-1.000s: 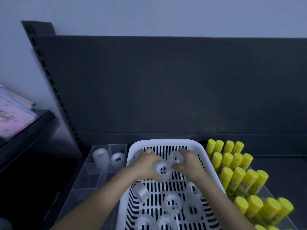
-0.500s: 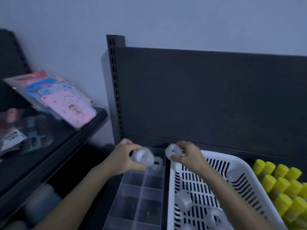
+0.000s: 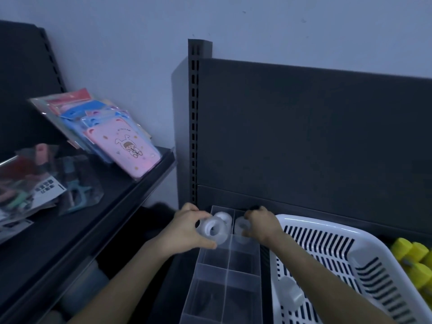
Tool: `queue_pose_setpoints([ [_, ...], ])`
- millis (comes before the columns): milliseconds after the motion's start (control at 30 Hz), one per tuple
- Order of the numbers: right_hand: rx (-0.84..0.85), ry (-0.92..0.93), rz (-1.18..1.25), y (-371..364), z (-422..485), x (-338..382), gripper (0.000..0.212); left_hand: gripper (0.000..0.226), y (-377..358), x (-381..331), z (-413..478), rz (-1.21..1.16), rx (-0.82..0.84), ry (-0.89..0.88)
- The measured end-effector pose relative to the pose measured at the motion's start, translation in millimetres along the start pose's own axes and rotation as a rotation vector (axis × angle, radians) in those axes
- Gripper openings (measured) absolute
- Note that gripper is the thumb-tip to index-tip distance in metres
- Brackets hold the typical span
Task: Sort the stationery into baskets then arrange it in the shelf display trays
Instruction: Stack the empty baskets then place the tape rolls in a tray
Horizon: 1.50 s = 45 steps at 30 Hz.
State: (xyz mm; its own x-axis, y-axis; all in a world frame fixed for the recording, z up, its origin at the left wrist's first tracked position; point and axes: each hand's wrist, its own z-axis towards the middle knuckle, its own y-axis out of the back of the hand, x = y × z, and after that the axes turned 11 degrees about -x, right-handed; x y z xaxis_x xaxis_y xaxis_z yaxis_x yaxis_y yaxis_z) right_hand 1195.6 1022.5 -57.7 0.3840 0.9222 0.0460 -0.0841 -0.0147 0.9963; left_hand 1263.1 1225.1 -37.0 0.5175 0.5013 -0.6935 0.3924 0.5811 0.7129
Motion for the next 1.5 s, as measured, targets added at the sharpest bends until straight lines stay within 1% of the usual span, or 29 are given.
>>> queue_pose_setpoints([
  [100,0.012,0.046,-0.050,0.9,-0.8,-1.9,0.039,0.054,-4.6,-2.7,3.2,0.033,0.015,0.003],
  [133,0.003,0.054,-0.038,4.3,-2.6,-3.3,0.039,0.055,-5.6,-3.7,3.8,0.037,0.021,0.003],
  [167,-0.044,0.056,0.010,8.9,-5.0,-4.4,0.037,0.055,-6.4,-4.7,4.1,0.039,0.027,0.001],
  [200,-0.101,0.044,0.115,14.6,-9.1,-5.1,0.036,0.054,-7.2,-5.8,4.3,0.040,0.029,-0.003],
  [233,-0.153,0.018,0.284,21.3,-15.7,-4.5,0.034,0.053,-8.1,-7.1,4.6,0.042,0.032,-0.006],
  [267,-0.161,-0.009,0.488,28.4,-23.9,-2.6,0.034,0.053,-9.1,-8.6,5.0,0.041,0.032,-0.011],
  [300,-0.112,-0.014,0.683,34.8,-33.5,0.2,0.033,0.054,-10.3,-10.9,5.5,0.035,0.029,-0.017],
  [333,-0.037,0.011,0.819,39.9,-42.8,3.6,0.031,0.053,-11.7,-13.7,6.1,0.025,0.024,-0.025],
  [367,0.021,0.052,0.868,40.5,-49.0,5.7,0.032,0.052,-13.4,-16.7,6.4,0.015,0.020,-0.031],
  [400,0.051,0.082,0.881,38.6,-52.7,6.3,0.034,0.049,-15.2,-19.6,6.6,0.006,0.020,-0.040],
  [467,0.036,0.078,0.897,31.6,-54.9,5.9,0.039,0.046,-18.8,-24.1,5.4,-0.003,0.032,-0.059],
  [533,0.016,0.085,0.895,25.6,-55.9,5.5,0.042,0.051,-21.4,-24.3,3.3,0.021,0.066,-0.061],
  [633,-0.004,0.135,0.859,19.5,-61.0,4.9,0.038,0.057,-19.4,-20.6,-0.7,0.072,0.096,-0.064],
  [700,-0.034,0.090,0.887,18.7,-62.2,3.7,0.036,0.054,-14.0,-15.3,-5.0,0.075,0.054,-0.055],
  [767,-0.044,0.035,0.907,20.1,-62.1,5.2,0.034,0.049,-6.8,-8.1,-10.8,0.079,-0.023,-0.039],
  [867,-0.026,0.055,0.804,21.3,-57.7,17.3,0.036,0.051,2.8,1.0,-22.1,0.045,-0.088,0.008],
  [967,-0.022,0.137,0.580,18.7,-49.7,35.2,0.052,0.062,10.4,5.8,-32.5,-0.011,-0.135,0.063],
  [1000,-0.022,0.174,0.484,16.6,-47.5,40.4,0.052,0.060,12.5,6.9,-35.4,-0.025,-0.144,0.080],
  [1033,-0.027,0.198,0.409,13.9,-46.0,45.0,0.049,0.052,14.4,8.1,-38.4,-0.034,-0.149,0.089],
  [1067,-0.021,0.197,0.350,12.6,-45.7,48.9,0.046,0.043,16.1,9.0,-41.4,-0.038,-0.154,0.094],
  [1133,0.005,0.190,0.239,9.1,-45.5,54.9,0.043,0.034,18.8,12.2,-46.9,-0.046,-0.160,0.110],
  [1233,0.056,0.211,0.057,6.0,-43.9,63.2,0.044,0.040,18.3,19.6,-50.2,-0.055,-0.162,0.121],
  [1367,0.091,0.239,-0.071,5.7,-39.9,72.5,0.038,0.046,15.7,23.1,-48.8,-0.065,-0.153,0.133],
  [1500,0.095,0.258,-0.101,3.4,-40.3,73.3,0.034,0.051,13.3,21.5,-46.3,-0.077,-0.163,0.109],
])
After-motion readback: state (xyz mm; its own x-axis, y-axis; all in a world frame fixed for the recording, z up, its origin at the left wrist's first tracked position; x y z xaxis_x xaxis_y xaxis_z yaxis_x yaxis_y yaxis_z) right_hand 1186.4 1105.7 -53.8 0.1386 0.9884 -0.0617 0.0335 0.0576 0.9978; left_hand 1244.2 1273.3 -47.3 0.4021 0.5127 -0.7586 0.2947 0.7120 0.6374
